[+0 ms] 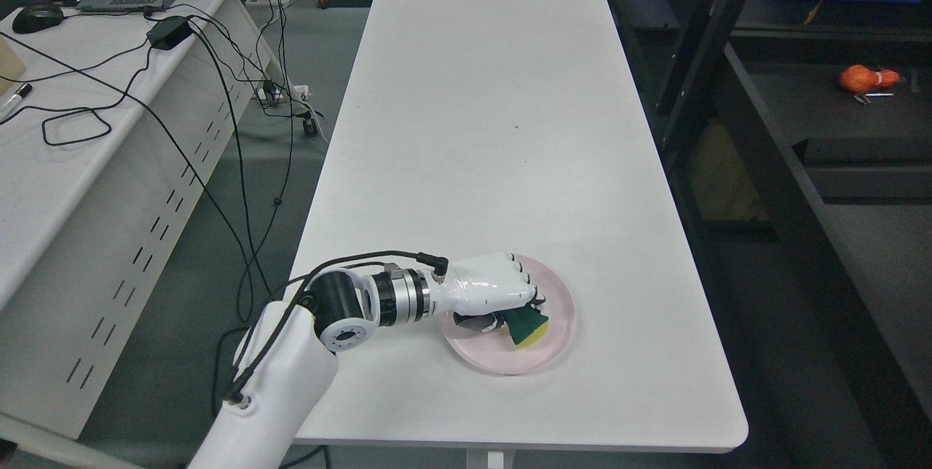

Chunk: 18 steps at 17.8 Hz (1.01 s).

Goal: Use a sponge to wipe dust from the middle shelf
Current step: 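Lower the left hand onto the green-yellow sponge and close fingers, then lift the sponge off the plate with the left hand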

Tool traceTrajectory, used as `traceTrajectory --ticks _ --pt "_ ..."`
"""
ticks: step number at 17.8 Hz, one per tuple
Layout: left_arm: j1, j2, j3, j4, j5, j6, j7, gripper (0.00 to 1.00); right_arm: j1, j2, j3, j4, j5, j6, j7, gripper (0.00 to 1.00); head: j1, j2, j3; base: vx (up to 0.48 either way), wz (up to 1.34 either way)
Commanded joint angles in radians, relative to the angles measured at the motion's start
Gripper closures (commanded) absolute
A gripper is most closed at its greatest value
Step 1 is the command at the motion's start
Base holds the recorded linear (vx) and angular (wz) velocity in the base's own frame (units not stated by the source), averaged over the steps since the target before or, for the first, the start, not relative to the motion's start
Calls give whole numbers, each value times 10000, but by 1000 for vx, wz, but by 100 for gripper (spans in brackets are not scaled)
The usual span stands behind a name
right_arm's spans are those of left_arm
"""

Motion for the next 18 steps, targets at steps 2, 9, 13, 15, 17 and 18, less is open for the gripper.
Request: traceTrajectory --ticks 2,9,13,15,17,18 --pt "-374 -293 2992 -41 2872 15 49 97 1 -175 0 -175 0 719 7 0 0 0 0 0 0" --pt "-928 -293 4911 -134 5850 15 95 100 1 -175 0 -175 0 719 7 0 0 0 0 0 0" --pt "-730 -293 5312 -72 7503 15 172 100 1 -175 0 -175 0 734 7 0 0 0 0 -10 4" --pt "-561 -293 5312 -41 8441 624 172 100 1 -175 0 -175 0 719 7 0 0 0 0 -41 -24" --pt "-362 -293 5327 -41 8995 1147 172 100 1 -175 0 -175 0 719 7 0 0 0 0 -85 -50" --pt "-254 -293 5327 -57 9256 1438 248 100 1 -175 0 -175 0 719 7 0 0 0 0 -106 -72"
